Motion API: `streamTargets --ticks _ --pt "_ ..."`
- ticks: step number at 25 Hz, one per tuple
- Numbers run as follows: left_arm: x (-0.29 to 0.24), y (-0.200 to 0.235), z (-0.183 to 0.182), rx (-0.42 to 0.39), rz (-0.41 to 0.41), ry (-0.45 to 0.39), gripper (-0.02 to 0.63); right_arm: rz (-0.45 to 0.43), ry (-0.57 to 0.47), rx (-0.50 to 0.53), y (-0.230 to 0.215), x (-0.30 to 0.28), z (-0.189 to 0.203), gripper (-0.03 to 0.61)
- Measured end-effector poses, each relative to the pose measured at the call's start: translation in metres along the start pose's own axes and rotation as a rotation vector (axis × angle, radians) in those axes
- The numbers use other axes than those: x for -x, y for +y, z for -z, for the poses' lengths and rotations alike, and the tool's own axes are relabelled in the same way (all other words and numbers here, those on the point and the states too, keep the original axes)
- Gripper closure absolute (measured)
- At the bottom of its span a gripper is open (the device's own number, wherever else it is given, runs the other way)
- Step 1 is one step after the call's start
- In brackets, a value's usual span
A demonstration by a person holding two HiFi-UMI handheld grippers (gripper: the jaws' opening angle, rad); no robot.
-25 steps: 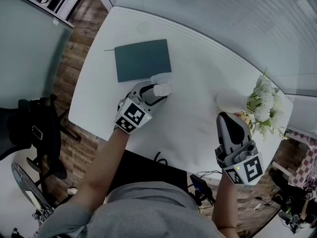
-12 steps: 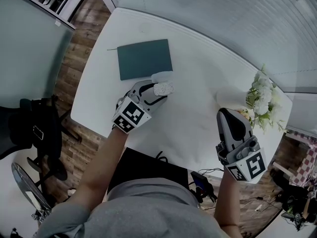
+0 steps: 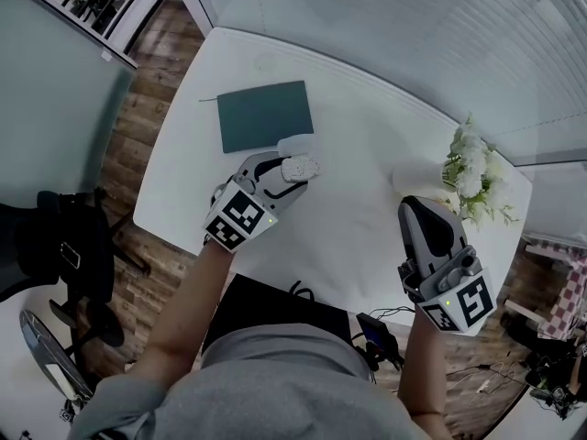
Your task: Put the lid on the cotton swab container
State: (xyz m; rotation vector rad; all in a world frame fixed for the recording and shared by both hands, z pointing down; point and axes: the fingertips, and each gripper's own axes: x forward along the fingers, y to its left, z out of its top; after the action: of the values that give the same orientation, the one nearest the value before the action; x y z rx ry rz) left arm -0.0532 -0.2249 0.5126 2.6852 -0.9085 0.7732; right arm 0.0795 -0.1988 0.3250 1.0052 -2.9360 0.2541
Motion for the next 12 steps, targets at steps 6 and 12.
streamTargets --ticks 6,12 --pt "0.016 -0.011 -0.023 -0.024 0.019 -0.012 0.382 -0.019 -0.042 -0.002 0.009 0.008 -0.022 0.555" --pt "0.035 -0.023 -0.054 -0.052 0.063 -0.033 0.382 -0.054 -0.027 -0.081 0.016 0.009 -0.031 0.555"
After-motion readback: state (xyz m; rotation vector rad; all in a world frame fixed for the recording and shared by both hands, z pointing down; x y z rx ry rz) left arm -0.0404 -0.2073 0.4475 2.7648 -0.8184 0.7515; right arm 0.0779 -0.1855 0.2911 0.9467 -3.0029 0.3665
